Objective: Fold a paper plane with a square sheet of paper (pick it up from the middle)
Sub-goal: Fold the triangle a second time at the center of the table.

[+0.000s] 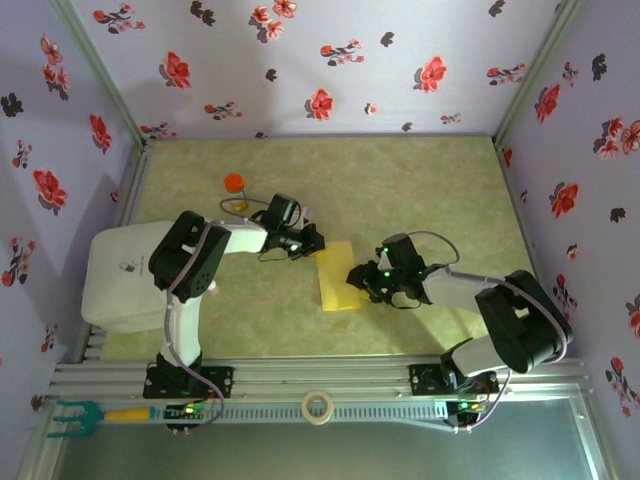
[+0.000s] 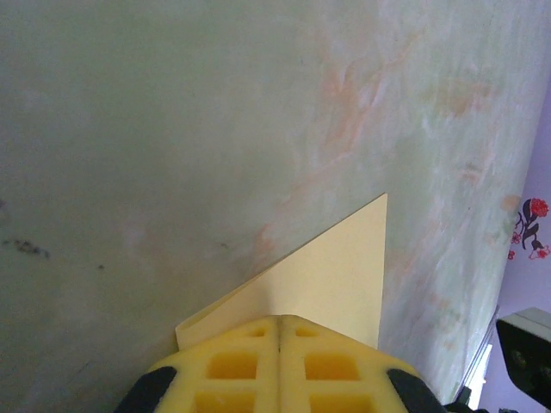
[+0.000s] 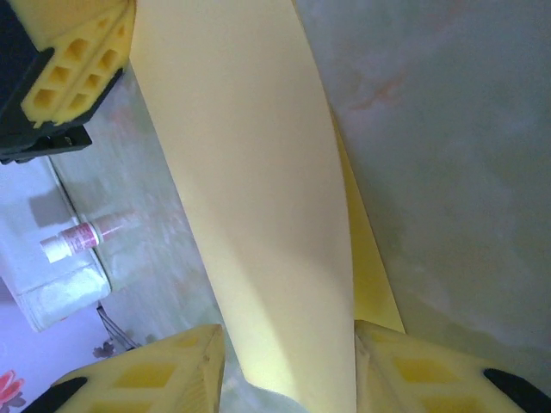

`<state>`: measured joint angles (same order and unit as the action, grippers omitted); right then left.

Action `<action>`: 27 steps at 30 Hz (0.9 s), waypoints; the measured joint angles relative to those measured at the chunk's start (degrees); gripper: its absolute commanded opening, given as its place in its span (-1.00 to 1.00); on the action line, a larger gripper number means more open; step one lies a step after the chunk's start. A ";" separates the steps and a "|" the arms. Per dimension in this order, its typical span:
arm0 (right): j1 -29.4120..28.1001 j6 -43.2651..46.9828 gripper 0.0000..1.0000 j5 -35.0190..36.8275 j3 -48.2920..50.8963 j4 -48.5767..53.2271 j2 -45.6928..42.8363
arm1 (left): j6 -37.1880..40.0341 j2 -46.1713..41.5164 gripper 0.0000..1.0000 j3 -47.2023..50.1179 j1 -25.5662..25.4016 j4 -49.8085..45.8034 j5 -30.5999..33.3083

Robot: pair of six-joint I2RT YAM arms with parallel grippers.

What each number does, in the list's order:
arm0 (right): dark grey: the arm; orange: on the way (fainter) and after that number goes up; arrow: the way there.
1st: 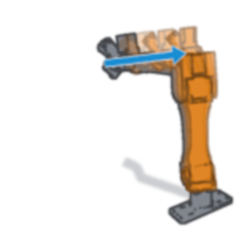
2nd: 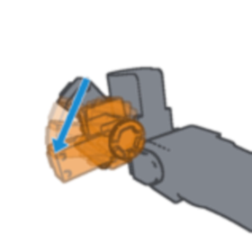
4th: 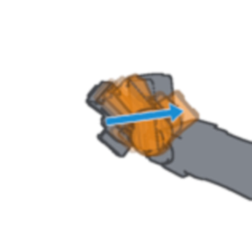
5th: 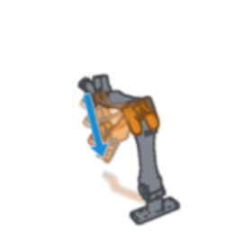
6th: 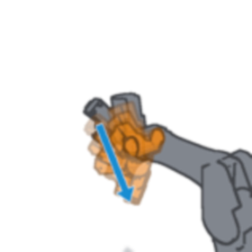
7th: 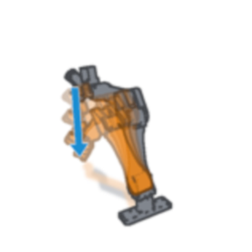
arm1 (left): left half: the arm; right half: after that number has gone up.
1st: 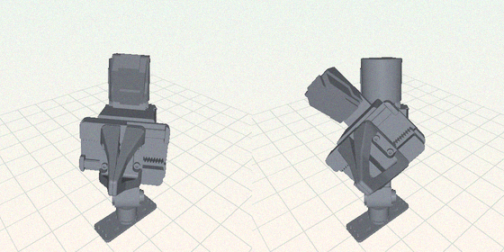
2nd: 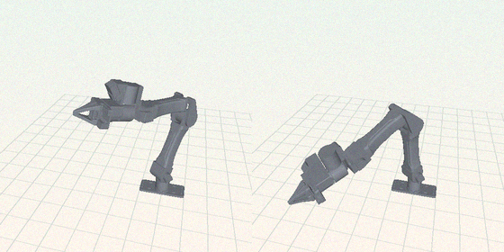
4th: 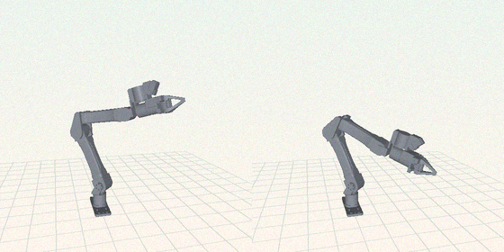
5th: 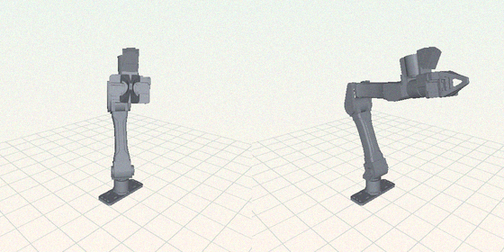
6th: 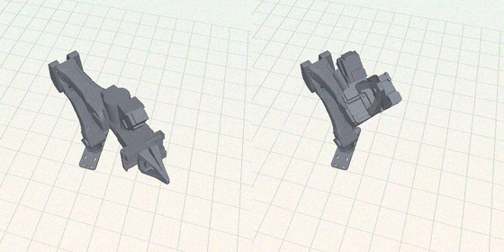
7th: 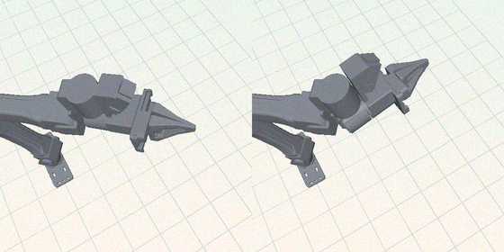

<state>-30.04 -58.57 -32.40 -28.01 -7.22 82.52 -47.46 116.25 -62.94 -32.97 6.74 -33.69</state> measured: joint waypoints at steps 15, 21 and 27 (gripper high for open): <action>3.15 -0.02 -0.51 -4.85 -0.13 -9.25 6.10 | 1.25 0.00 -0.90 -1.33 0.00 -3.19 0.00; 4.24 0.00 -0.70 -5.64 -0.11 -10.91 7.54 | 1.70 -0.22 -0.62 -1.86 -0.02 -4.15 -0.15; 4.68 -0.04 -0.88 -5.57 -0.13 -11.45 7.67 | 2.64 -5.38 -0.23 -1.62 -0.09 -5.55 0.68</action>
<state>-25.36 -58.61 -37.98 -28.14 -18.68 90.19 -44.82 110.87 -64.55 -33.06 1.19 -33.01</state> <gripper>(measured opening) 0.072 0.348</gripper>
